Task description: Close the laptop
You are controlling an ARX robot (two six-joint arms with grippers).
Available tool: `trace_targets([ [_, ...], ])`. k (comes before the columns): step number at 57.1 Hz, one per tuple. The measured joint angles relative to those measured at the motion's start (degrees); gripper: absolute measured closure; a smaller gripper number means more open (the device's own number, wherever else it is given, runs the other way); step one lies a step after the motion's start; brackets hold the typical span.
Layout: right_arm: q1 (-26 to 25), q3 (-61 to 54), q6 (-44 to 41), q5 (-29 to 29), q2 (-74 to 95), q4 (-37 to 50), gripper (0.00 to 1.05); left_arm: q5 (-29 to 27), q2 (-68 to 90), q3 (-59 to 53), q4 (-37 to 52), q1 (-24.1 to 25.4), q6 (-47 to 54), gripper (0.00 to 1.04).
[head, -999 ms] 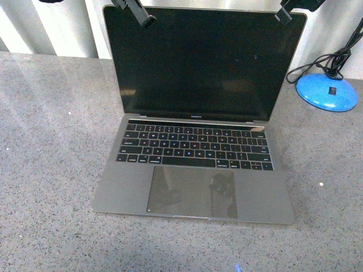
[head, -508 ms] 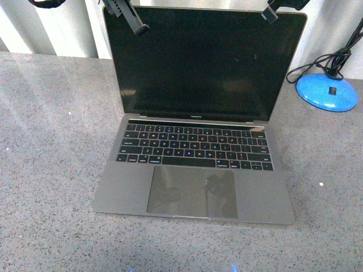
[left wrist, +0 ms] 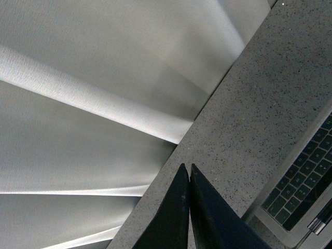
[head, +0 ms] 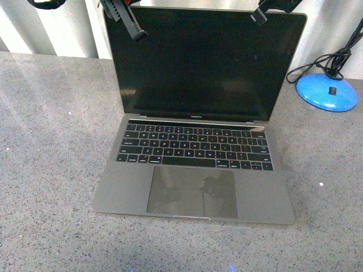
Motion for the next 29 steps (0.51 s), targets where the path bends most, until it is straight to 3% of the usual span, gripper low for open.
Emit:
trace_targets([
  [29,0.07,-2.99,1.62,-0.11,-0.63,2.67,1.04,-0.04,1.84,3.50,-2.62,-1.11,3.30,1.01],
])
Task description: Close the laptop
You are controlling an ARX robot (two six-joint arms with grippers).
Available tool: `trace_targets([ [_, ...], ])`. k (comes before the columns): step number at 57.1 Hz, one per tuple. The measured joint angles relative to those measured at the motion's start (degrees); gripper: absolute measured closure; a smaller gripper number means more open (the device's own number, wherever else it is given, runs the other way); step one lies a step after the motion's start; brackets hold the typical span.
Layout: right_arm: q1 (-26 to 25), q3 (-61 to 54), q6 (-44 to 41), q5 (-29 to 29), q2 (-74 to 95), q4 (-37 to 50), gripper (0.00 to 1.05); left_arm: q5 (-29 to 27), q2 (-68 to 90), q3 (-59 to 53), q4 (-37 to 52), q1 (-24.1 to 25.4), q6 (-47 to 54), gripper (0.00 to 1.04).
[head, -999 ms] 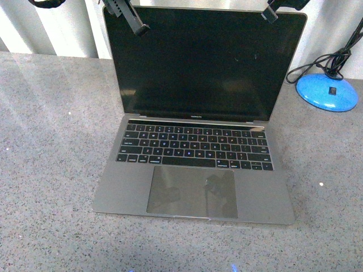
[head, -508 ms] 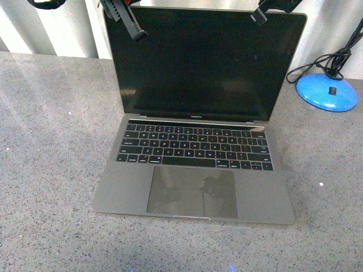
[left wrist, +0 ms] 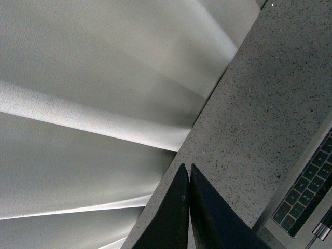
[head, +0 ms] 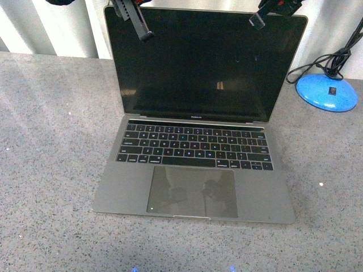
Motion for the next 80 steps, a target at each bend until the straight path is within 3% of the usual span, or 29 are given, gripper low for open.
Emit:
trace_targets([
  [50,1.03,-6.34,1.97,1.25,-3.82,3.21,1.04,0.22,-3.28,-2.60,-4.94,0.11,2.97,1.01],
  [80,2.45,-14.40,5.07,1.57,-6.73,6.10,1.04,1.38,-6.82,-9.49,-6.58,-0.94,-0.90,1.01],
])
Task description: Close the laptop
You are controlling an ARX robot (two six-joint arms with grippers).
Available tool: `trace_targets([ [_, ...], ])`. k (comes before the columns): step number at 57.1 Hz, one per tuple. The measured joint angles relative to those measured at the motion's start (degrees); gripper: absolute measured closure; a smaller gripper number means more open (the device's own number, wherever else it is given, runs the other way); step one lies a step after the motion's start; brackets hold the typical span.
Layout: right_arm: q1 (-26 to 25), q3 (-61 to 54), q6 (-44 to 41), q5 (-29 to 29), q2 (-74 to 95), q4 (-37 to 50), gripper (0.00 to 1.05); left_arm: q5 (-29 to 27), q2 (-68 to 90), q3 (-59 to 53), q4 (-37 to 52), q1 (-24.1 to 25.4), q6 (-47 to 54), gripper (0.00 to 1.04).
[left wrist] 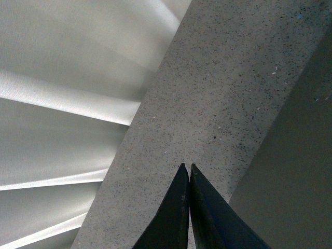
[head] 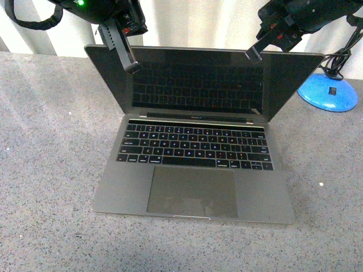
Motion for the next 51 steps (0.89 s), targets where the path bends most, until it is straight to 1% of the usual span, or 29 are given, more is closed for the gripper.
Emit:
trace_targets([
  [20,0.46,-3.28,1.07,0.92,-0.31,1.33,1.04,0.79,-1.53,-2.21,-2.89,-0.72,0.13,1.01],
  [51,1.84,-9.77,5.88,1.97,-1.86,5.20,1.04,1.77,-4.09,-6.38,-5.55,-2.01,-0.07,1.01],
])
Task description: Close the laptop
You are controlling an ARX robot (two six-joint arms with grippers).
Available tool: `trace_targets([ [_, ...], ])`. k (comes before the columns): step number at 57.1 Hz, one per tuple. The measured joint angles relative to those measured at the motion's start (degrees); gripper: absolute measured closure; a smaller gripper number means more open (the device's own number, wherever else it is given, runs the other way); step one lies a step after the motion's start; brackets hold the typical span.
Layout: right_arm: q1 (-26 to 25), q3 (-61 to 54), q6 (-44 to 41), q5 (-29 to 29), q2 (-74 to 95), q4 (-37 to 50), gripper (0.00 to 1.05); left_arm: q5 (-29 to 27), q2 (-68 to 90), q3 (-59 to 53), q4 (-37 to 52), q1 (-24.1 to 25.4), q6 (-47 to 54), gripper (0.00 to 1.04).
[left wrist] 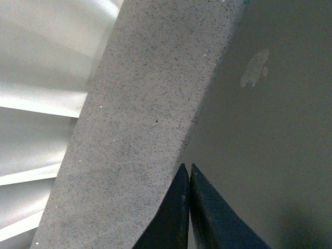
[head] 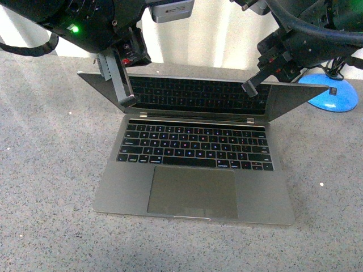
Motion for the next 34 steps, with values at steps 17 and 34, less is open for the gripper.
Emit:
trace_targets([
  [17,0.66,-4.42,4.39,-0.07,-0.07,3.63,1.04,0.59,-0.26,-3.39,0.61,-0.35,-1.70,1.01],
  [34,0.70,-7.17,7.26,-0.20,-0.07,5.81,1.04,1.62,-0.26,-5.42,1.29,-0.94,-4.07,1.01],
])
